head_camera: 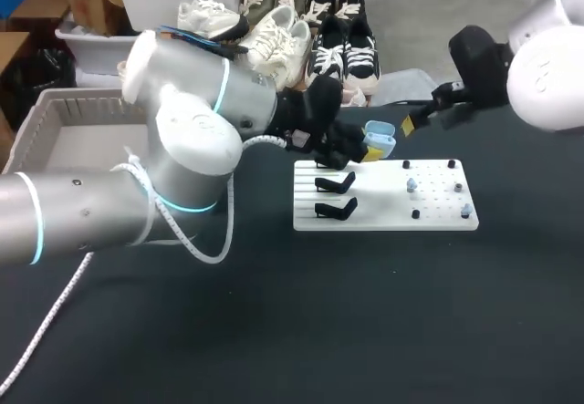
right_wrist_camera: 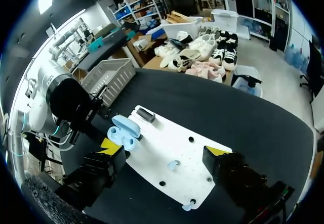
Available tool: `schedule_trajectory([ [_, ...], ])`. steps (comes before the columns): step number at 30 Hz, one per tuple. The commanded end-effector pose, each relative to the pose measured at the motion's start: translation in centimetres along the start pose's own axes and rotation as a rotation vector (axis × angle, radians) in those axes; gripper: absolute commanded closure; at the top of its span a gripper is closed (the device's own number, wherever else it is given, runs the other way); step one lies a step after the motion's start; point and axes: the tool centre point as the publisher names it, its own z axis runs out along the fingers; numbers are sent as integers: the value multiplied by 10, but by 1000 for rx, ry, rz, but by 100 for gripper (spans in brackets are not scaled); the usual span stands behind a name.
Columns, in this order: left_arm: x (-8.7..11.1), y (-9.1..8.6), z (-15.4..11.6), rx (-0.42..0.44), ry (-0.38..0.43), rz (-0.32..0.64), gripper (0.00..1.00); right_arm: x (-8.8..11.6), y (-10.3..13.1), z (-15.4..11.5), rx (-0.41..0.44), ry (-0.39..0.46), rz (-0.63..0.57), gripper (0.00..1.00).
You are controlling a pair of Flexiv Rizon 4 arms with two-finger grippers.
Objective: Pick up each earbud case from the left stands, insert the matching earbuds, close the lid, and place the case in the box.
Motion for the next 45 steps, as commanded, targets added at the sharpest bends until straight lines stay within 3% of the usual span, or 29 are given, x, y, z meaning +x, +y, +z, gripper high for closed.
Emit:
schedule_trajectory([
  [1, 1, -12, -11, -14, -98, 11, 100, 16, 10, -12, 104, -5, 6, 0],
  [13, -13, -23, -22, 12, -190, 83, 100, 40, 13, -16, 173, 33, 83, 0],
  [23, -6, -21, -23, 45, -257, 29, 100, 54, 17, -19, 207, 38, 129, 0],
  [45, 0, -18, -26, 23, -274, 49, 100, 52, 14, -16, 239, 67, 154, 0],
])
